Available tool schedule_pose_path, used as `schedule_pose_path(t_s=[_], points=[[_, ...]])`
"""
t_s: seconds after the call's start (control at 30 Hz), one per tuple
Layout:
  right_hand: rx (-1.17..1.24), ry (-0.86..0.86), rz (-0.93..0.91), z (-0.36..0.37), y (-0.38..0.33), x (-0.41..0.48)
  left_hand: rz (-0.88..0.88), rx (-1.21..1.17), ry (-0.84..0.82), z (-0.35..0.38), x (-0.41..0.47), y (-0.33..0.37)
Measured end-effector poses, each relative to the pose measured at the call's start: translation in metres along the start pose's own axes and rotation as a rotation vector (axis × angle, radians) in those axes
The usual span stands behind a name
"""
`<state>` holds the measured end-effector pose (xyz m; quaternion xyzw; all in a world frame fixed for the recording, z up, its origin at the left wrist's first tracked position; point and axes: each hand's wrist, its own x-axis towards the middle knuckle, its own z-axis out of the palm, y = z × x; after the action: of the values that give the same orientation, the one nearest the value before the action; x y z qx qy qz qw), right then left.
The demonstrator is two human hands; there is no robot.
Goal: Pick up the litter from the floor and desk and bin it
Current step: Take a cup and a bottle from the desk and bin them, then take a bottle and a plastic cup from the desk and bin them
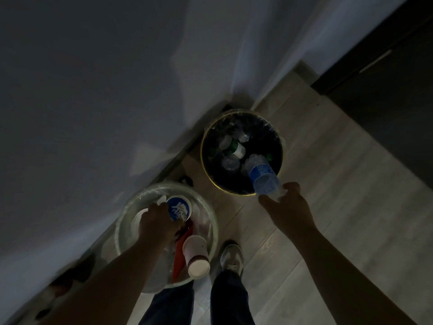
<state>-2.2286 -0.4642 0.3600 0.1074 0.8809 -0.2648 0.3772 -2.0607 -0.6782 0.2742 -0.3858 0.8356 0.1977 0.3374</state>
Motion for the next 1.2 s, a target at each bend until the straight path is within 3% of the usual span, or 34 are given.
schedule_pose_path(t_s=[0.17, 0.37, 0.73, 1.0, 1.2], points=[[-0.114, 0.002, -0.05, 0.004, -0.007, 0.027, 0.06, 0.081, -0.008, 0.006, 0.014, 0.004], [-0.273, 0.162, -0.199, 0.002, -0.027, 0.049, 0.105, 0.087, 0.05, -0.008, 0.009, -0.002], [-0.649, 0.022, -0.335, -0.006, -0.048, 0.012, 0.244, 0.15, 0.071, -0.07, -0.022, 0.008], [-0.875, -0.077, -0.489, -0.071, -0.089, -0.068, 0.385, 0.204, 0.102, -0.179, -0.082, 0.031], [-0.888, 0.022, -0.57, -0.152, -0.15, -0.162, 0.541, 0.185, 0.209, -0.29, -0.165, 0.053]])
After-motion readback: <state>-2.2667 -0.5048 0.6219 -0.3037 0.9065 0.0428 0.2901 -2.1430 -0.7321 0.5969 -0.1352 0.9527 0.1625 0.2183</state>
